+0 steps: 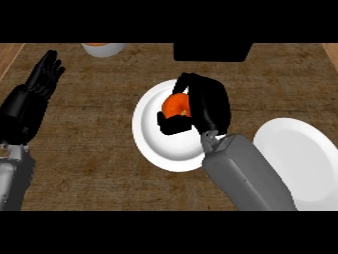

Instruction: Pick the squash from the plate and place it in the plate

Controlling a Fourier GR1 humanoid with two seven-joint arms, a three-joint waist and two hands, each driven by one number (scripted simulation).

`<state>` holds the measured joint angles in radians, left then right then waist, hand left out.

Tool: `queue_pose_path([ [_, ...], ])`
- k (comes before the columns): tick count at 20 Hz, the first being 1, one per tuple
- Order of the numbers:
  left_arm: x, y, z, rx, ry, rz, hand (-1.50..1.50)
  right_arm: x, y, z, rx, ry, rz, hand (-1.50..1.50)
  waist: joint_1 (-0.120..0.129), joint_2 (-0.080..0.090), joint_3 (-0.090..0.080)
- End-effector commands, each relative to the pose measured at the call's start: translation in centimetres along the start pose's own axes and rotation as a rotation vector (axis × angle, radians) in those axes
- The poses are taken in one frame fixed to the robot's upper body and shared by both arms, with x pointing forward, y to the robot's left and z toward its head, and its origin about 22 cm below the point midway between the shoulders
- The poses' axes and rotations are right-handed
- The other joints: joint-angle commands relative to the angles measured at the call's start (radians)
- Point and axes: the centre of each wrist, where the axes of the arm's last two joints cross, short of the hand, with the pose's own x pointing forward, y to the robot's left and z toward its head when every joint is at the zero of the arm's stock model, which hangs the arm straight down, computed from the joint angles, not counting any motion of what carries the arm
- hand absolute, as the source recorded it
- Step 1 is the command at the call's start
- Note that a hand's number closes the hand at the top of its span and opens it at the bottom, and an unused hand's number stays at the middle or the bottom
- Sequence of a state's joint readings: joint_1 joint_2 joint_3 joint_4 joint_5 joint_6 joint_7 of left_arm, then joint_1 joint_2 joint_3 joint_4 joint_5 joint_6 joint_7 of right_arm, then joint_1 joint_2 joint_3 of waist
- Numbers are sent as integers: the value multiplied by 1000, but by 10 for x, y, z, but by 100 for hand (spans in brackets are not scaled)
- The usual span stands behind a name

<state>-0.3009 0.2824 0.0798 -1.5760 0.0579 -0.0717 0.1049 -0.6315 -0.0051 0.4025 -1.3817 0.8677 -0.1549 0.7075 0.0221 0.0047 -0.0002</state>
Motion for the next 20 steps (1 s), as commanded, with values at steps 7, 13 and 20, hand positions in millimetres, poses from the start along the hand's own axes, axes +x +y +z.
queue_pose_path([
  [7,-2,9,-1,-21,-8,4,0,-17,53,-49,21,125,-29,150,31,8,0],
  [13,9,-3,-6,-39,-28,-7,0,-31,70,-52,84,118,-149,-150,35,9,1],
  [20,4,-7,-6,-17,-17,6,0,-28,60,-59,-113,51,-362,-150,24,7,1],
])
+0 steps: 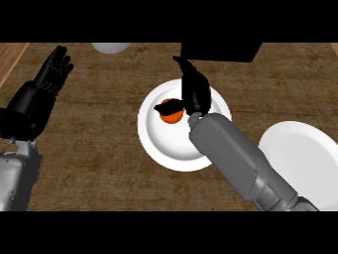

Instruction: Pick the squash from the plate and place it in the plate

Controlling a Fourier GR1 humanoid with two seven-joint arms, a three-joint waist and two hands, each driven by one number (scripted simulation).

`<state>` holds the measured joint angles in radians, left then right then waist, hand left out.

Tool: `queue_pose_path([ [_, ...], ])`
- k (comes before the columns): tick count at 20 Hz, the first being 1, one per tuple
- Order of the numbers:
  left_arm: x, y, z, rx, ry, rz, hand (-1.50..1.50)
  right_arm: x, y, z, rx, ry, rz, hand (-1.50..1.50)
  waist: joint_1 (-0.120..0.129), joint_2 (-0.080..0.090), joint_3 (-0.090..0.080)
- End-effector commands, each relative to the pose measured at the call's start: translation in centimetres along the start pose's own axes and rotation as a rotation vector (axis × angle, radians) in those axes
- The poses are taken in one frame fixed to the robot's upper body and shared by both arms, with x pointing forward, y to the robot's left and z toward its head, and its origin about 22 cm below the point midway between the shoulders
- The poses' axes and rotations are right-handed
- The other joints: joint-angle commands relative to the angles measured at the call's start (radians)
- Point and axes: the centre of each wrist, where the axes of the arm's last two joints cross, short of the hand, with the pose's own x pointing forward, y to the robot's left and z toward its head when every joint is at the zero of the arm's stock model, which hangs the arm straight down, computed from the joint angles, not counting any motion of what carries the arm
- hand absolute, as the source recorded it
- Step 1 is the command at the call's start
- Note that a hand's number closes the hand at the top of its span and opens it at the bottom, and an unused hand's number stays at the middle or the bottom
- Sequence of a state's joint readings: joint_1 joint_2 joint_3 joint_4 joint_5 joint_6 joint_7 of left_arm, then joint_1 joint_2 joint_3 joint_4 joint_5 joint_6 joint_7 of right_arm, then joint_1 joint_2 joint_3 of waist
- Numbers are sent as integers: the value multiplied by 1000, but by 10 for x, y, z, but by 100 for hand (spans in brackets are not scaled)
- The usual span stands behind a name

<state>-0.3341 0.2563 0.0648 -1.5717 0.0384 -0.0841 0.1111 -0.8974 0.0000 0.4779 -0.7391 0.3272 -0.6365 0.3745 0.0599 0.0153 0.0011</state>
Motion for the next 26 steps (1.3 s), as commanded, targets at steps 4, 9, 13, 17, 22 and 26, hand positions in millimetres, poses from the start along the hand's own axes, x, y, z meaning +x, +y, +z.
queue_pose_path([
  [4,-4,5,-1,11,-4,-5,0,15,-14,-6,-110,-42,-272,-150,-20,-5,0],
  [9,-9,12,11,40,19,10,0,-24,-24,-2,-165,-31,-361,-150,-52,-13,-1],
  [13,-12,13,22,62,26,-25,0,-41,-45,13,-194,-24,-416,-150,-66,-20,-1],
  [17,-6,10,30,54,32,-4,0,-82,-93,4,-214,-16,-446,-150,-59,-17,-1],
  [22,-16,23,20,68,44,-23,0,-110,-134,51,-184,-66,-434,-150,-75,-18,-1],
  [26,13,25,11,48,16,-11,0,-151,-153,58,-189,-58,-418,-150,-64,-16,-1],
])
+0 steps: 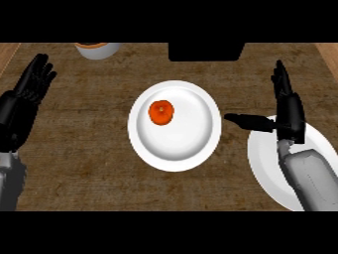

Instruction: Pick the squash from the plate and place it in the plate

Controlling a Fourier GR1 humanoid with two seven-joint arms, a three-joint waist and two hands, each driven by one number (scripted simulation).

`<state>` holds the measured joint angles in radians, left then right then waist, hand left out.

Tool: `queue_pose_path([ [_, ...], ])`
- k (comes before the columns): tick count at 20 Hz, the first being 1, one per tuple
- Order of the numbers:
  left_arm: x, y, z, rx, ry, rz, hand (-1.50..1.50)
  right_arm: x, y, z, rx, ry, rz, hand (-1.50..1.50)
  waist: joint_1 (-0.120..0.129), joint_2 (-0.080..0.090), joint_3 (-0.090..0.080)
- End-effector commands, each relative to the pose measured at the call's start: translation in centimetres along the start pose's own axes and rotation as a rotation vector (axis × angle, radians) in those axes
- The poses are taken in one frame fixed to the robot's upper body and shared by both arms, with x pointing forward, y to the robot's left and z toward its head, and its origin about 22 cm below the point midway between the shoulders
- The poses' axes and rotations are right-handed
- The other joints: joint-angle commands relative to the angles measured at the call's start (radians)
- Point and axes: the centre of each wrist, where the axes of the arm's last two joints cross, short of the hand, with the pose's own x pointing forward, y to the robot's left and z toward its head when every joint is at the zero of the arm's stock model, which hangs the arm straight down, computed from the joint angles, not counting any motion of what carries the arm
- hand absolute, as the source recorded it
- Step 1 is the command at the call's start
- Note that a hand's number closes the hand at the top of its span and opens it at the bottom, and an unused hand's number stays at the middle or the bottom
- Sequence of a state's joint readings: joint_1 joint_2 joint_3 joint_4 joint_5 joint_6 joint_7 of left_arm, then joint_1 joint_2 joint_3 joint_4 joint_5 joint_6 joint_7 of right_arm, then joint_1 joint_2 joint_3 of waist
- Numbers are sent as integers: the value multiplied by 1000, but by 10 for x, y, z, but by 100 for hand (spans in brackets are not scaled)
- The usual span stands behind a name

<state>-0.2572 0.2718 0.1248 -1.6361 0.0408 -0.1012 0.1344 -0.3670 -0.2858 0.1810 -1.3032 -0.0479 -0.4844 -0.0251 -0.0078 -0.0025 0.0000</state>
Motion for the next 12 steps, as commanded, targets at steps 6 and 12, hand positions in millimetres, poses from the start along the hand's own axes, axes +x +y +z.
queue_pose_path([
  [6,-9,-9,-12,2,1,12,0,-24,-100,24,24,-8,31,-150,-1,3,0],
  [12,-3,-7,0,-6,6,10,0,-36,-108,37,-17,-31,114,-150,6,2,0],
])
